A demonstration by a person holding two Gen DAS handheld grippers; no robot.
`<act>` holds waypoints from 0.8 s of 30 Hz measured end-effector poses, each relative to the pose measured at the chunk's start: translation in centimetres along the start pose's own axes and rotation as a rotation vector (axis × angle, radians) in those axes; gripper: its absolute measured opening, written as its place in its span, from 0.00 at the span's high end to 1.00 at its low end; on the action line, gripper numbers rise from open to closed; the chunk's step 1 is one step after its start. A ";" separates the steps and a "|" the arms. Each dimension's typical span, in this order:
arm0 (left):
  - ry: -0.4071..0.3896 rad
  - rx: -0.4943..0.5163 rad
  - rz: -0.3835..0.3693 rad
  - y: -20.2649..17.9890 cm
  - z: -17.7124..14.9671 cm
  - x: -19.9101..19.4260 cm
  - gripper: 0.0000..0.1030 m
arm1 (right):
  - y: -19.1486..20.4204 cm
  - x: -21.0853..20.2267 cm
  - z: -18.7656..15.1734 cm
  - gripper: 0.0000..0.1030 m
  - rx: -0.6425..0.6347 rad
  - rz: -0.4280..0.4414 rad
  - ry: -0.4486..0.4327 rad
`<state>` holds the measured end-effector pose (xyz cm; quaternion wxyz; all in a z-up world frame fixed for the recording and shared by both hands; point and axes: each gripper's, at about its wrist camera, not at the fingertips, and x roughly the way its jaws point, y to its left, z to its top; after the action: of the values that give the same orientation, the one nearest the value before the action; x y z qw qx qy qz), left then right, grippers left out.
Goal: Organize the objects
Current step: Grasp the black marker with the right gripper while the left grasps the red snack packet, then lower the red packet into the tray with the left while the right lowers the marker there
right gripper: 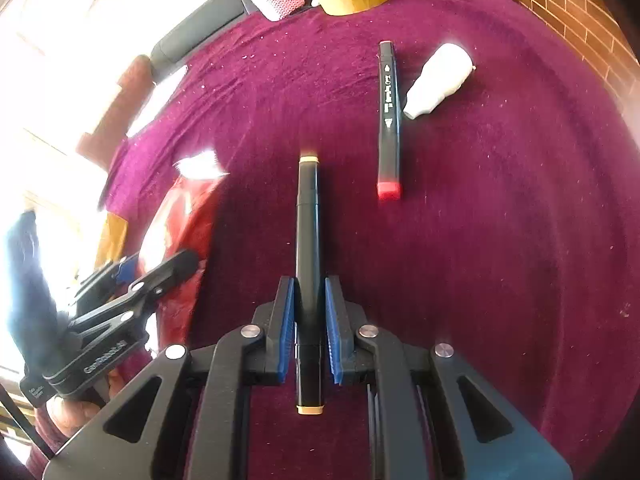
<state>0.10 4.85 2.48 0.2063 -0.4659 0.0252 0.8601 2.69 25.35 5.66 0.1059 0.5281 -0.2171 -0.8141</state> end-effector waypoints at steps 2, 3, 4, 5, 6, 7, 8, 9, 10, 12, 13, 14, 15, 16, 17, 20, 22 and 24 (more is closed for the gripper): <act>-0.039 0.005 0.009 0.2 -0.1 -1.3 0.60 | 0.2 -0.2 -0.3 0.88 0.001 0.027 -0.004; -0.061 0.010 0.014 0.3 -0.3 -2.2 0.60 | 0.5 -0.3 -0.4 0.88 -0.004 0.032 -0.009; -0.078 0.011 0.018 0.4 -0.5 -3.0 0.60 | 0.9 -0.5 -0.6 0.88 -0.010 0.035 -0.014; -0.094 0.009 0.021 0.7 -0.6 -3.8 0.60 | 1.4 -0.8 -0.7 0.88 -0.017 0.038 -0.018; -0.106 0.006 0.022 0.9 -0.7 -4.5 0.60 | 1.9 -1.0 -0.8 0.88 -0.025 0.043 -0.021; -0.118 0.007 0.024 1.1 -0.8 -5.2 0.60 | 2.5 -1.1 -0.9 0.88 -0.034 0.046 -0.024; -0.130 0.013 0.035 1.3 -0.9 -6.0 0.60 | 3.2 -1.3 -0.9 0.88 -0.044 0.048 -0.026; -0.141 0.018 0.047 1.5 -1.0 -6.5 0.60 | 3.9 -1.3 -0.9 0.88 -0.054 0.049 -0.029; -0.155 0.020 0.063 1.8 -1.2 -7.2 0.60 | 4.5 -1.4 -1.0 0.88 -0.064 0.051 -0.032; -0.172 0.014 0.086 2.5 -1.3 -8.3 0.60 | 6.0 -1.5 -1.1 0.88 -0.086 0.056 -0.036; -0.178 0.009 0.093 3.0 -1.4 -8.9 0.60 | 6.8 -1.5 -1.2 0.88 -0.096 0.060 -0.035; -0.187 -0.005 0.096 3.6 -1.7 -9.5 0.60 | 7.7 -1.5 -1.3 0.88 -0.108 0.060 -0.037; -0.194 -0.019 0.098 4.3 -1.8 -10.1 0.60 | 8.5 -1.5 -1.4 0.88 -0.121 0.058 -0.039; -0.200 -0.034 0.100 5.1 -2.0 -10.6 0.60 | 9.3 -1.6 -1.6 0.88 -0.134 0.057 -0.042; -0.206 -0.047 0.102 5.8 -2.2 -11.1 0.60 | 10.4 -1.6 -1.7 0.88 -0.152 0.054 -0.044; -0.234 -0.084 0.112 7.8 -2.9 -12.9 0.60 | 12.9 -1.8 -2.3 0.88 -0.202 0.048 -0.049; -0.260 -0.101 0.123 9.2 -3.3 -14.2 0.60 | 14.7 -1.8 -2.5 0.88 -0.233 0.052 -0.046; -0.285 -0.114 0.143 10.5 -3.9 -15.5 0.60 | 16.6 -1.8 -2.9 0.88 -0.268 0.056 -0.043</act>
<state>6.63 -10.80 11.30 0.1194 -0.3472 -0.0201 0.9299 5.15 10.69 13.80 0.1937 0.4855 -0.1234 -0.8435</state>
